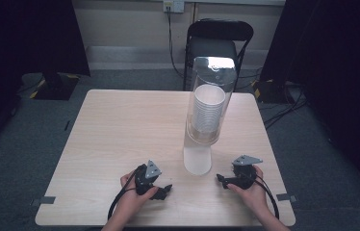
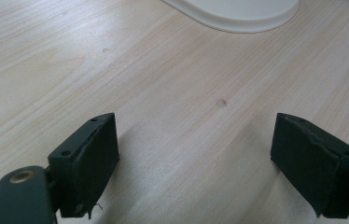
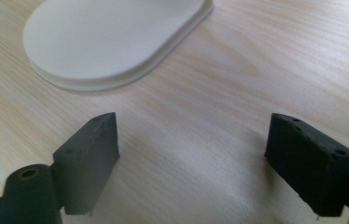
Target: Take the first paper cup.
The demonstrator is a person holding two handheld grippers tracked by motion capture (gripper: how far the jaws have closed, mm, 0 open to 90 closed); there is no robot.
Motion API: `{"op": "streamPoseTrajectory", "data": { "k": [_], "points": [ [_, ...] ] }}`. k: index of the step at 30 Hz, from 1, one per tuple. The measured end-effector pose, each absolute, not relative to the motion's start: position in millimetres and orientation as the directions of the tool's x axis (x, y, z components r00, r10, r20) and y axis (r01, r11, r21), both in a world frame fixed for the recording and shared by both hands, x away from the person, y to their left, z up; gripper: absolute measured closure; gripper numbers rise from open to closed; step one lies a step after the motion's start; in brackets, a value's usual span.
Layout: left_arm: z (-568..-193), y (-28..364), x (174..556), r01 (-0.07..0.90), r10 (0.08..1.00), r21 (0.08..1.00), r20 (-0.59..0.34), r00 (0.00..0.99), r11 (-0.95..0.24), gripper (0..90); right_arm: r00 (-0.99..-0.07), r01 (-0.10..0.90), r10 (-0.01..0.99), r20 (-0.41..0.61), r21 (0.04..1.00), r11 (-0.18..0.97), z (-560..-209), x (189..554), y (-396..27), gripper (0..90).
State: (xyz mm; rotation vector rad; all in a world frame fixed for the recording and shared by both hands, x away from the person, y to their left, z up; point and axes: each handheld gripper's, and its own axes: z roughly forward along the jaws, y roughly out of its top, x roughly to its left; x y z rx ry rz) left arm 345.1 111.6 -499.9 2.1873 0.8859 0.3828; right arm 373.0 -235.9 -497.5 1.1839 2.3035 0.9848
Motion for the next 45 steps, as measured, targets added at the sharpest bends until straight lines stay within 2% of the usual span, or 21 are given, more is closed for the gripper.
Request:
{"op": "streamPoseTrajectory", "data": {
  "k": [1,2,11,17,29,45],
  "points": [
    [-500.0,111.5,345.1,0.477,0.697,0.728,0.001,0.717,-0.492,14.6,-0.577,0.561,0.817,0.001,0.727,0.395,-496.6,373.3,-234.5,13.4],
    [-500.0,111.5,345.1,0.477,0.697,0.728,0.001,0.718,-0.493,14.6,-0.584,0.564,0.812,0.008,0.724,0.398,-495.0,373.7,-232.4,15.6],
    [-500.9,111.3,345.3,0.473,0.695,0.737,-0.007,0.719,-0.482,14.6,-0.651,0.488,0.759,0.002,0.767,0.417,-471.5,373.9,-210.0,15.5],
    [-500.8,111.4,345.3,0.474,0.695,0.736,-0.007,0.719,-0.483,14.6,-0.667,0.476,0.745,0.010,0.775,0.416,-462.5,377.8,-203.4,16.5],
    [-500.8,111.4,345.3,0.473,0.694,0.736,-0.005,0.720,-0.484,14.6,-0.670,0.458,0.741,0.040,0.808,0.371,-436.9,388.5,-200.9,17.1],
    [-500.9,111.5,345.3,0.473,0.694,0.736,-0.006,0.720,-0.484,14.6,-0.686,0.422,0.727,0.025,0.828,0.369,-418.3,395.5,-190.8,17.0]
  ]
}}
